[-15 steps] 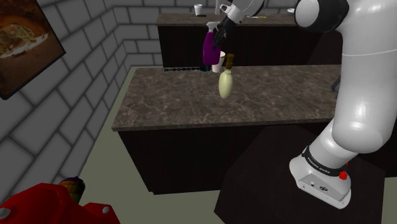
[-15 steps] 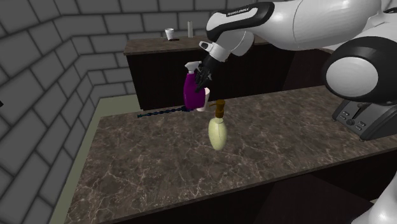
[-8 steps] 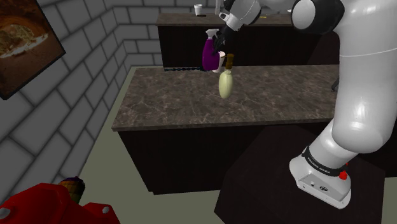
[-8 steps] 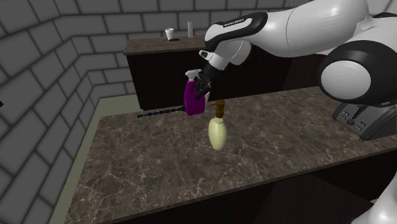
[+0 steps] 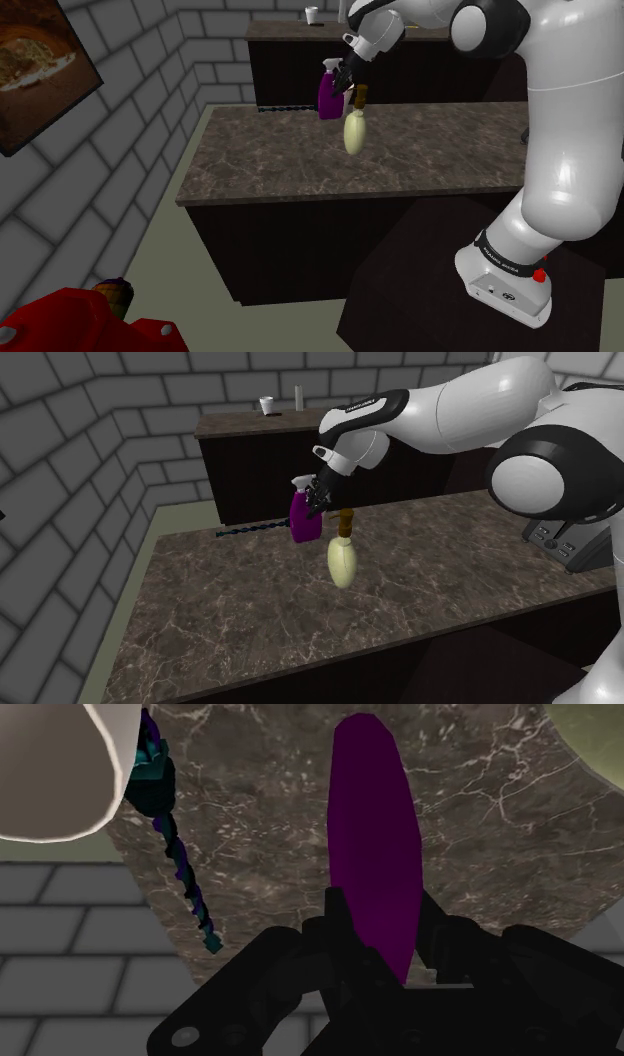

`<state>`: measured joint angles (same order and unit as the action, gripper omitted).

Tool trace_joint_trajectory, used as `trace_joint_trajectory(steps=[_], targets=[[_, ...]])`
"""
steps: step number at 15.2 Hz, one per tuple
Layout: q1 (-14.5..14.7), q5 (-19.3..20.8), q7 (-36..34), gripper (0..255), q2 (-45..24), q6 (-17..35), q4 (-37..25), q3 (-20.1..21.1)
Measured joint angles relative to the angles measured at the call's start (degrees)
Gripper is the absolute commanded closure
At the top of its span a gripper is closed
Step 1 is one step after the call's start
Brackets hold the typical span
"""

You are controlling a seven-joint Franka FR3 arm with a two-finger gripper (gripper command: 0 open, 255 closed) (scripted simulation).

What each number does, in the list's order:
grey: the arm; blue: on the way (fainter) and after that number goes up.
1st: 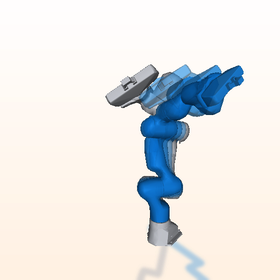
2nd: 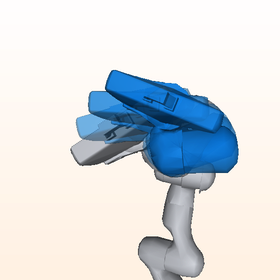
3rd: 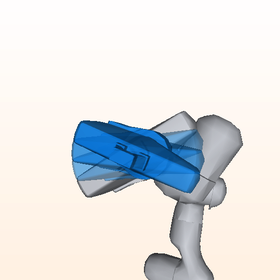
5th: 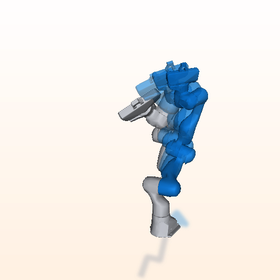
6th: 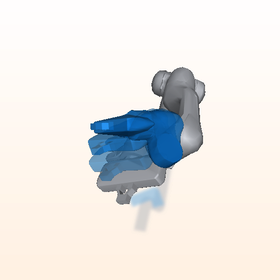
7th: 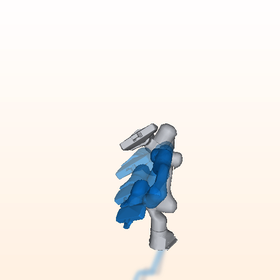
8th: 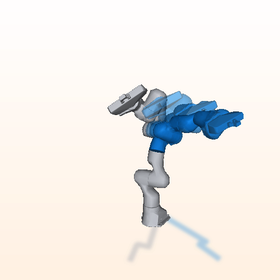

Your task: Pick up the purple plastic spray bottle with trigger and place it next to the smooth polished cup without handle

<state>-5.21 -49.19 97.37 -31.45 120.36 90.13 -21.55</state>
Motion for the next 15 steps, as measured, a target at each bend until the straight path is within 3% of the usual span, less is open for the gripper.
trace_joint_trajectory(steps=[14,15], targets=[[-0.6,-2.4,3.2,255,-3.0,3.0,1.1,1.2],[-0.6,-2.4,3.2,0,-3.0,3.0,1.1,1.2]])
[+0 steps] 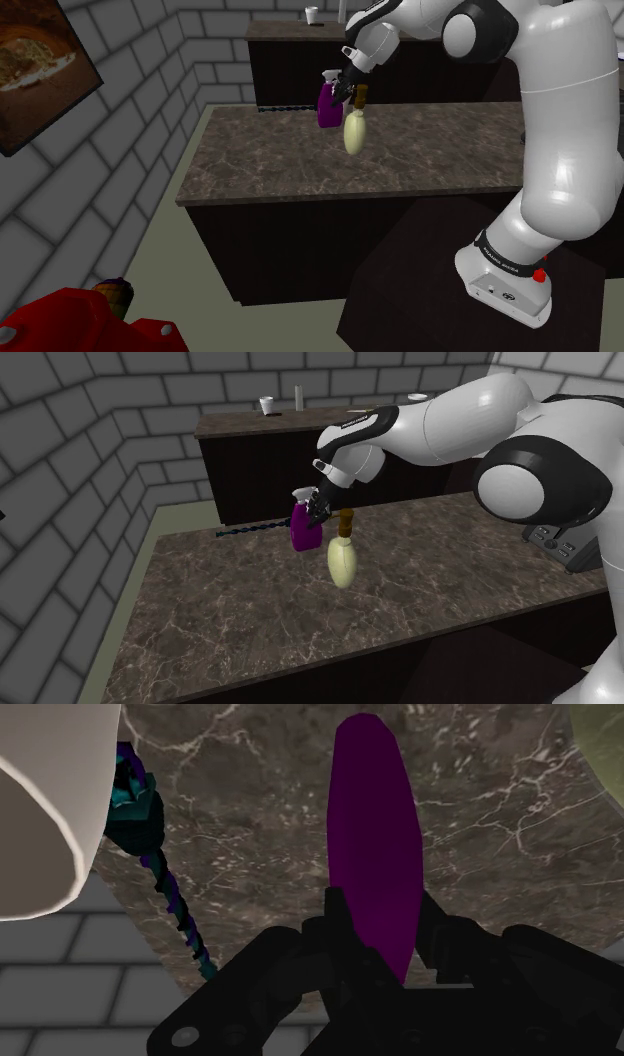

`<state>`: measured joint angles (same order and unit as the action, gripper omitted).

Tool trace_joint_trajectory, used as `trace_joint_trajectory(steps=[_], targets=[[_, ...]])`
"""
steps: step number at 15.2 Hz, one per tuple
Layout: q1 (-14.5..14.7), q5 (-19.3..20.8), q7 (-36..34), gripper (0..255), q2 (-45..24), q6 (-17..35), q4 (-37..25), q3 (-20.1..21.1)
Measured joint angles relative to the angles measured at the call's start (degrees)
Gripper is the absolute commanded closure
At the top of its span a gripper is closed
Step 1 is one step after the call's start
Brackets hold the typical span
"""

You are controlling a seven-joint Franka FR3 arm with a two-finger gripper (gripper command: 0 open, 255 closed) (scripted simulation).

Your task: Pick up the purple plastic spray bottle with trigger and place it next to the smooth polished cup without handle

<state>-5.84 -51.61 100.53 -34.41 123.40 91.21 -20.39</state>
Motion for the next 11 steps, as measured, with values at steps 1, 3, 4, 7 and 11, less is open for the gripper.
trace_joint_trajectory(steps=[1,3,4,7,11], targets=[[0.0,0.0,0.0,0,0.0,0.0,0.0,0.0],[0.0,0.0,0.0,0,0.0,0.0,0.0,0.0],[0.0,0.0,0.0,0,0.0,0.0,0.0,0.0],[-0.1,0.3,0.0,0,0.6,-0.4,0.3,-0.2],[-0.7,2.2,-0.9,0,3.8,-3.5,0.6,-1.7]])
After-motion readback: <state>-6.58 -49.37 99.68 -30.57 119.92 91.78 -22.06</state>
